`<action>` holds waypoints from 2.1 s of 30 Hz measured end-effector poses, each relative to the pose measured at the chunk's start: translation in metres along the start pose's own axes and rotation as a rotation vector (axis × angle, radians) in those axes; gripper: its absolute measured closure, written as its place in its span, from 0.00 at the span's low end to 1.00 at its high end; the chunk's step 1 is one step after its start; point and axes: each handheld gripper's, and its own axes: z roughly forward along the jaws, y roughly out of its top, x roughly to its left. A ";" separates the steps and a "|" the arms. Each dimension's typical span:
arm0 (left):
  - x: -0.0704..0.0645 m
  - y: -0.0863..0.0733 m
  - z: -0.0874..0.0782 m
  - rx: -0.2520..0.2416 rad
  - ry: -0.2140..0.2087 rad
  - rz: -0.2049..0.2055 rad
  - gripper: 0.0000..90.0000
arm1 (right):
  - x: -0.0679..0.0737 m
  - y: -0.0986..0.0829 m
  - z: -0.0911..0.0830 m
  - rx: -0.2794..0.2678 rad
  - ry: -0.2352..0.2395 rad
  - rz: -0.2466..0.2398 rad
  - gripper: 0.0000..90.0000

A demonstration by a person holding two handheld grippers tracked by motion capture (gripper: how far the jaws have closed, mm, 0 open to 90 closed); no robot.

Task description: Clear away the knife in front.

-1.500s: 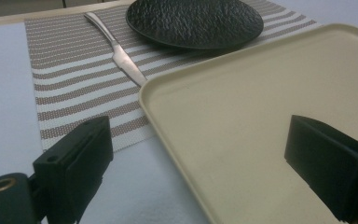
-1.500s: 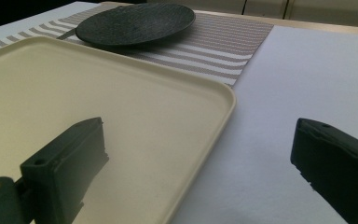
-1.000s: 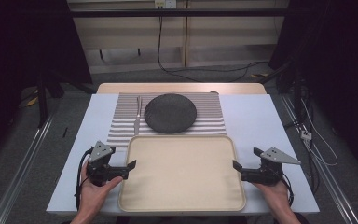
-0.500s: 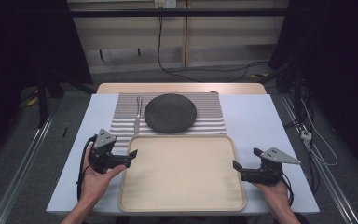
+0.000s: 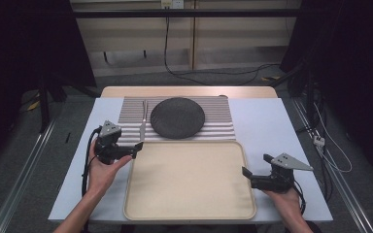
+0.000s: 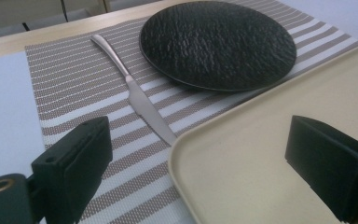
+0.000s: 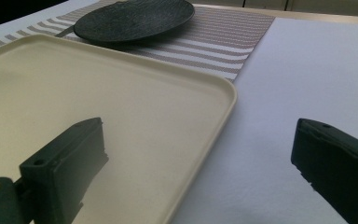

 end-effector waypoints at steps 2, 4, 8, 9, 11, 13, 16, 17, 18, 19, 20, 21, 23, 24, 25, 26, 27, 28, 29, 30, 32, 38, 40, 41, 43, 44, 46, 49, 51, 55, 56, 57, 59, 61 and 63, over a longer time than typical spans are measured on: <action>0.002 0.002 0.005 0.009 -0.008 -0.035 0.09 | 0.000 0.000 0.000 0.001 0.004 0.001 0.04; 0.003 0.006 0.008 0.007 0.005 -0.020 0.09 | 0.000 0.000 0.001 0.002 0.007 0.001 0.04; 0.008 0.014 0.017 0.008 0.014 -0.023 0.10 | 0.000 0.000 0.002 0.006 0.005 -0.002 0.03; 0.009 0.016 0.019 0.003 0.017 -0.023 0.10 | 0.000 0.000 0.002 0.007 0.005 -0.001 0.03; 0.011 0.022 0.023 0.014 0.024 -0.016 0.10 | 0.000 0.000 0.002 0.006 0.006 -0.001 0.03; 0.013 0.028 0.029 0.019 0.033 -0.004 0.10 | -0.001 0.000 0.002 0.007 0.007 -0.002 0.03; 0.019 0.036 0.038 0.015 0.059 -0.003 0.10 | 0.000 0.000 0.003 0.008 0.008 -0.001 0.03; 0.023 0.039 0.041 0.025 0.053 -0.014 0.10 | 0.000 0.000 0.003 0.007 0.009 -0.001 0.03; 0.025 0.042 0.045 0.028 0.056 -0.028 0.10 | 0.000 0.000 0.003 0.007 0.011 -0.002 0.03; 0.027 0.044 0.048 0.036 0.068 -0.023 0.10 | 0.000 0.000 0.003 0.008 0.011 -0.002 0.03; 0.028 0.046 0.051 0.035 0.079 -0.024 0.10 | 0.000 0.000 0.003 0.009 0.012 -0.001 0.03; 0.030 0.048 0.054 0.040 0.085 -0.022 0.10 | 0.000 0.000 0.003 0.010 0.013 0.000 0.03; 0.032 0.052 0.060 0.053 0.093 -0.026 0.11 | -0.001 -0.001 0.003 0.011 0.015 0.002 0.03; 0.034 0.053 0.062 0.060 0.096 -0.029 0.12 | -0.001 -0.001 0.003 0.011 0.016 0.001 0.03; 0.035 0.054 0.065 0.059 0.101 -0.027 0.12 | -0.001 -0.001 0.003 0.011 0.015 0.001 0.03; 0.037 0.056 0.068 0.066 0.102 -0.022 0.13 | -0.001 -0.001 0.003 0.012 0.016 0.001 0.03; 0.038 0.057 0.071 0.062 0.102 -0.027 0.13 | -0.001 -0.001 0.003 0.013 0.015 0.001 0.03; 0.040 0.058 0.073 0.063 0.108 -0.018 0.13 | 0.000 -0.001 0.003 0.016 0.013 -0.001 0.03; 0.042 0.059 0.076 0.071 0.115 -0.015 0.14 | 0.000 -0.001 0.003 0.018 0.010 -0.003 0.03; 0.043 0.060 0.079 0.072 0.122 -0.023 0.14 | 0.000 -0.001 0.003 0.018 0.008 -0.005 0.03; 0.047 0.063 0.086 0.088 0.126 -0.038 0.15 | 0.000 -0.001 0.004 0.018 0.007 -0.003 0.03; 0.057 0.068 0.107 0.146 0.158 -0.038 0.19 | -0.001 -0.001 0.004 0.021 0.007 -0.002 0.03; 0.062 0.069 0.112 0.174 0.166 -0.029 0.22 | -0.001 -0.001 0.004 0.022 0.007 -0.003 0.03; 0.064 0.069 0.114 0.173 0.167 -0.045 0.22 | -0.001 -0.001 0.004 0.022 0.008 -0.004 0.03; 0.068 0.068 0.119 0.186 0.181 -0.058 0.24 | 0.000 -0.001 0.005 0.024 0.008 -0.005 0.03; 0.070 0.067 0.121 0.201 0.193 -0.049 0.27 | 0.000 -0.001 0.005 0.024 0.009 -0.006 0.03; 0.072 0.065 0.127 0.208 0.184 -0.076 0.28 | -0.001 -0.001 0.005 0.029 0.010 -0.002 0.03; 0.076 0.065 0.133 0.228 0.178 -0.093 0.34 | -0.001 -0.002 0.006 0.030 0.010 0.002 0.03; 0.078 0.064 0.138 0.242 0.169 -0.114 0.36 | -0.001 -0.002 0.006 0.031 0.010 0.002 0.03; 0.077 0.064 0.148 0.249 0.163 -0.131 0.43 | -0.001 -0.002 0.006 0.032 0.010 0.004 0.03; 0.076 0.064 0.150 0.260 0.161 -0.127 0.46 | -0.001 -0.002 0.006 0.033 0.010 0.005 0.03; 0.075 0.064 0.152 0.265 0.163 -0.127 0.49 | -0.001 -0.002 0.005 0.033 0.009 0.004 0.03; 0.075 0.065 0.156 0.282 0.163 -0.124 0.55 | -0.001 -0.002 0.006 0.033 0.011 0.005 0.03; 0.074 0.066 0.159 0.290 0.168 -0.127 0.58 | -0.001 -0.002 0.006 0.034 0.011 0.005 0.03; 0.074 0.067 0.162 0.304 0.173 -0.133 0.62 | -0.001 -0.002 0.006 0.034 0.010 0.005 0.03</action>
